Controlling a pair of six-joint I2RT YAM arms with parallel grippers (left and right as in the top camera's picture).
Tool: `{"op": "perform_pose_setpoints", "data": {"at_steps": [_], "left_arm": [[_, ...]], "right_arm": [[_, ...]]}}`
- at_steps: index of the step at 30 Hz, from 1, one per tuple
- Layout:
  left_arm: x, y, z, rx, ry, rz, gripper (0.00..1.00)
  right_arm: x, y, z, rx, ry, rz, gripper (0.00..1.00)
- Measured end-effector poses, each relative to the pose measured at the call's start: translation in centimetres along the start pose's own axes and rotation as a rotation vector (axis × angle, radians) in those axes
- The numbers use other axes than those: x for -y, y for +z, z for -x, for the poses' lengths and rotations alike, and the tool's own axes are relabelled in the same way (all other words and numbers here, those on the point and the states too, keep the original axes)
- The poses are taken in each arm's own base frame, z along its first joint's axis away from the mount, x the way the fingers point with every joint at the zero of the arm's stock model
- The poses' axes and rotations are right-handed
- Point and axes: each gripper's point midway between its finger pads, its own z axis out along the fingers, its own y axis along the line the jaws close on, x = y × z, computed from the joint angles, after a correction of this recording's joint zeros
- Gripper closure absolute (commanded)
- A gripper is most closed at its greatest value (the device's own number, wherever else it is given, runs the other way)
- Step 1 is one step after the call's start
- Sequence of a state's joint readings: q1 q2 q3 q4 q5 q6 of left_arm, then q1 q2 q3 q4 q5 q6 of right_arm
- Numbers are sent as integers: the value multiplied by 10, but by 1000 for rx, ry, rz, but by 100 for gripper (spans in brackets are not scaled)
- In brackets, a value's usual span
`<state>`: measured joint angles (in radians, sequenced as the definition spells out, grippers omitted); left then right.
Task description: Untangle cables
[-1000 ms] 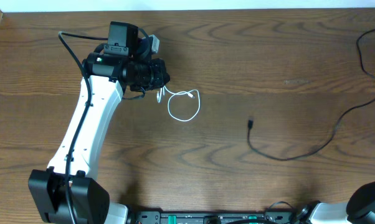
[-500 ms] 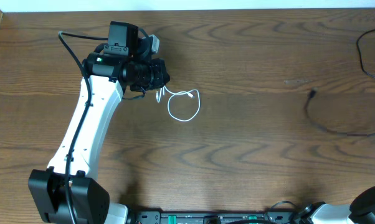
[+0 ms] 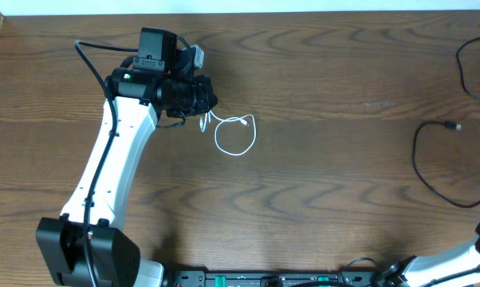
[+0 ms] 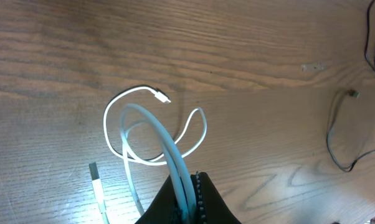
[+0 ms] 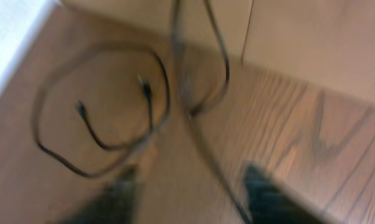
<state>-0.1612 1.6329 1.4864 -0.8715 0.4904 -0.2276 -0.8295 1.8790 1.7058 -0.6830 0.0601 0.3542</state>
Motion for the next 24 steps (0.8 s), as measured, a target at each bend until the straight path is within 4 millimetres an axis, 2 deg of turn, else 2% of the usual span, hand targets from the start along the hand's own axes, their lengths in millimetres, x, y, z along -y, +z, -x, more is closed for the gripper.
{"op": "perform_pose_setpoints", "data": {"at_steps": [1, 3, 8, 11, 14, 17, 22, 24], "left_arm": [[0, 0, 0, 0, 0, 0, 92], [0, 0, 0, 0, 0, 0, 92], [0, 0, 0, 0, 0, 0, 92], [0, 0, 0, 0, 0, 0, 92], [0, 0, 0, 0, 0, 0, 92], [0, 0, 0, 0, 0, 0, 92], [0, 0, 0, 0, 0, 0, 93], [0, 0, 0, 0, 0, 0, 92]], "right_arm": [[1, 5, -5, -21, -2, -4, 1], [2, 11, -12, -47, -3, -6, 1], [-7, 6, -15, -58, 1, 20, 1], [-22, 3, -19, -73, -3, 77, 1], [-47, -5, -28, -104, -28, 173, 1], [-74, -12, -49, -168, -77, 250, 1], [-107, -18, -80, -228, -162, 312, 1], [-118, -16, -98, -257, -192, 331, 1]]}}
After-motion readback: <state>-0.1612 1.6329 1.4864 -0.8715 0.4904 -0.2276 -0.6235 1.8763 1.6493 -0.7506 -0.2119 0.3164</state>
